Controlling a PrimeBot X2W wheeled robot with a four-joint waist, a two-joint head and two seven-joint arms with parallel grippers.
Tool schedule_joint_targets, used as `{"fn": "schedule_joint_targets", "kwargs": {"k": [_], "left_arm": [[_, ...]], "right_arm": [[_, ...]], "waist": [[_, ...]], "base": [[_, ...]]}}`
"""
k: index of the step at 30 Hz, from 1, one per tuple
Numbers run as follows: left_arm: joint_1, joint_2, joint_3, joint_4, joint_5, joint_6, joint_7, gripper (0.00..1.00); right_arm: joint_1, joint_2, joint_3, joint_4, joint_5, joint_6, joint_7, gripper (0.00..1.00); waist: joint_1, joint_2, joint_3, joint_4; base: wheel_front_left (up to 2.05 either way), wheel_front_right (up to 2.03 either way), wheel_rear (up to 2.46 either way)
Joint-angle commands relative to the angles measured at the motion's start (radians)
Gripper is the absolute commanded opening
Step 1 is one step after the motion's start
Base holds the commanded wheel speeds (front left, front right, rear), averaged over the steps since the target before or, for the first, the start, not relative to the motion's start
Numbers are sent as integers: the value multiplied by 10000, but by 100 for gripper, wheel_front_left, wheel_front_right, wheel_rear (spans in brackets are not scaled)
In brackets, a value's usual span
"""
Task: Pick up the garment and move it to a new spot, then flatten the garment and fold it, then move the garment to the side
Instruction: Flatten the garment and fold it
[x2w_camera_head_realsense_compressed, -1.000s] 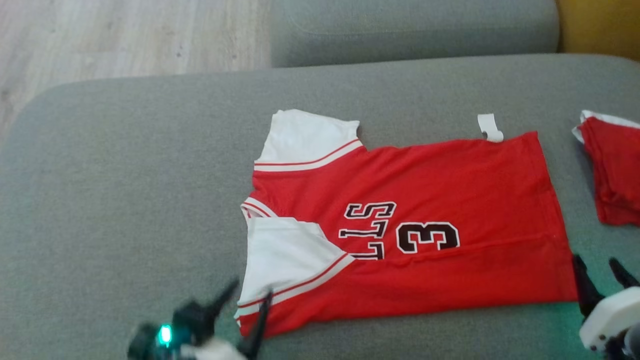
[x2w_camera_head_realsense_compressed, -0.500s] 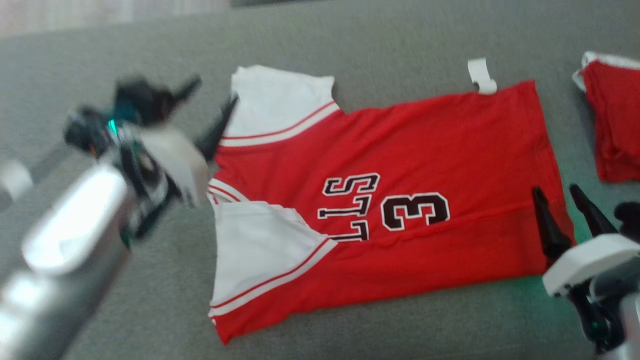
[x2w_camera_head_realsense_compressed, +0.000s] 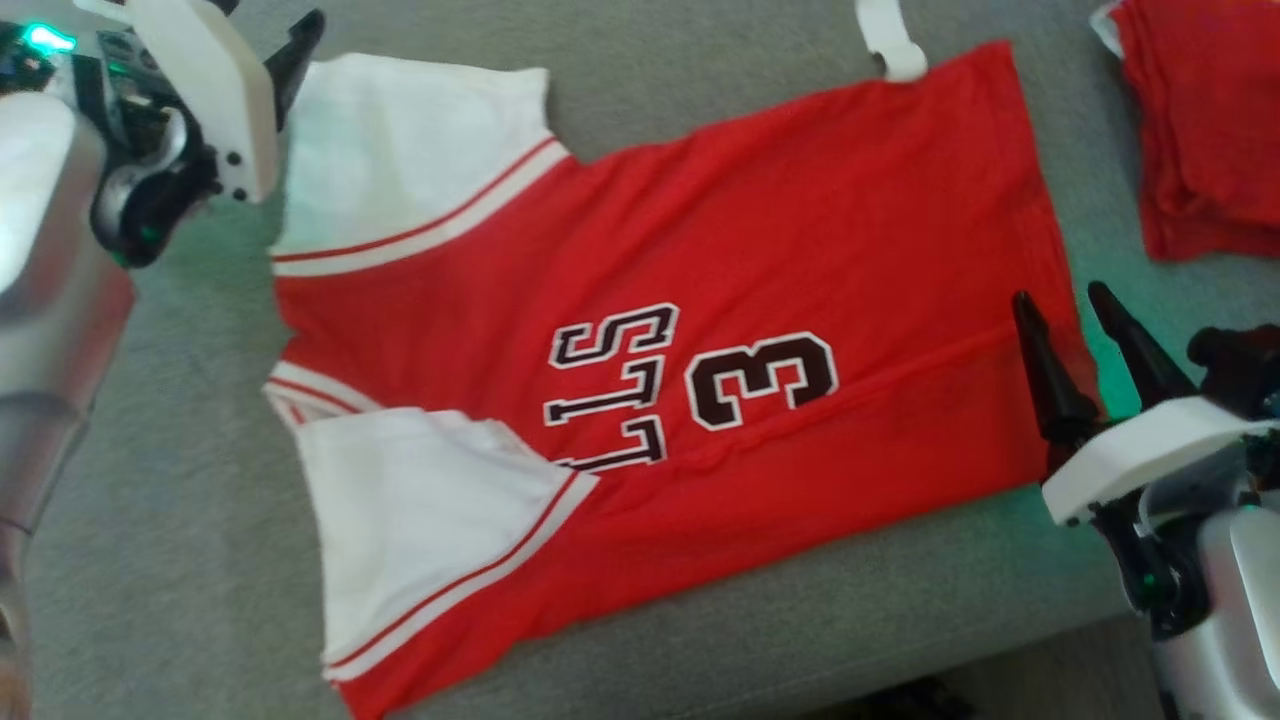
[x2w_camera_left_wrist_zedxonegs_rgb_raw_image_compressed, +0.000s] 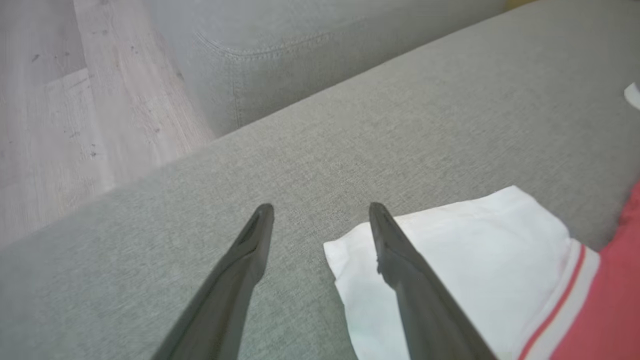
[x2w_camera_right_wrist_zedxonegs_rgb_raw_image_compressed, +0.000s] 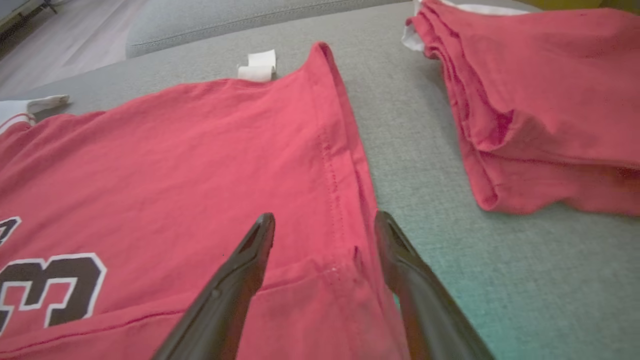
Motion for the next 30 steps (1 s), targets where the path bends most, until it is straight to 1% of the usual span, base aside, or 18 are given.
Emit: {"fn": "schedule_joint_targets", "kwargs": {"k": [1, 4, 7, 10, 15, 16, 17, 18, 19, 20, 21, 22, 24, 26, 30], "left_arm": [[-611, 515, 212, -10, 89, -46, 119, 100], [-602, 561, -138, 341, -121, -52, 617, 100], [-538, 728, -435, 417, -364, -54, 986, 100], [-499, 887, -615, 463, -465, -55, 928, 100], [-476, 897, -852, 505, -693, -56, 913, 100], [-483, 882, -900, 491, -733, -56, 931, 91], [-487, 857, -947, 462, -788, -56, 949, 70], [-492, 831, -969, 429, -858, -56, 941, 46], [-496, 817, -987, 383, -918, -56, 890, 37], [-491, 811, -1020, 348, -969, -56, 858, 7], [-486, 807, -1059, 311, -1024, -56, 832, 13], [-482, 814, -1099, 277, -1079, -56, 808, 0], [-502, 843, -1204, 181, -1136, -57, 696, 0], [-602, 915, -1311, 75, -1017, -57, 313, 0], [-887, 1043, -1557, -84, -480, -57, -951, 0]], "right_arm": [[-183, -200, 170, -243, 83, -7, -156, 100], [-254, -176, 216, -126, 119, -7, -265, 100], [-260, -178, 183, -52, 125, -7, -350, 100], [-281, -197, 171, 28, 127, -7, -411, 100], [-340, -213, 89, 133, 75, -7, -446, 100], [-351, -216, 67, 141, 63, -7, -445, 100], [-355, -223, 44, 145, 49, -7, -442, 100], [-361, -229, 24, 144, 36, -7, -437, 100], [-370, -236, 7, 144, 23, -7, -439, 100], [-378, -242, -6, 147, 14, -7, -441, 100], [-393, -242, -17, 149, 5, -7, -446, 100], [-409, -234, -24, 151, -7, -7, -444, 100], [-441, -217, -24, 145, -30, -7, -431, 100], [-506, -237, -11, 118, -37, -7, -399, 100], [-963, -437, 75, 57, -35, -7, -125, 100]], "waist": [[-2, 1, 385, -383], [-2, 1, 472, -506], [-2, 1, 513, -542], [-2, 1, 515, -555], [-2, 1, 512, -475], [-2, 1, 510, -451], [-2, 1, 503, -422], [-2, 1, 496, -396], [-2, 1, 486, -377], [-2, 1, 474, -359], [-2, 1, 465, -341], [-2, 1, 455, -328], [-2, 1, 435, -297], [-2, 1, 398, -262], [-2, 1, 257, -186]], "base": [[0, 0, 0], [0, 0, 0], [0, 0, 0], [0, 0, 0], [0, 0, 0], [0, 0, 0], [0, 0, 0], [0, 0, 0], [0, 0, 0], [0, 0, 0], [0, 0, 0], [0, 0, 0], [0, 0, 0], [0, 0, 0], [0, 0, 0]]}}
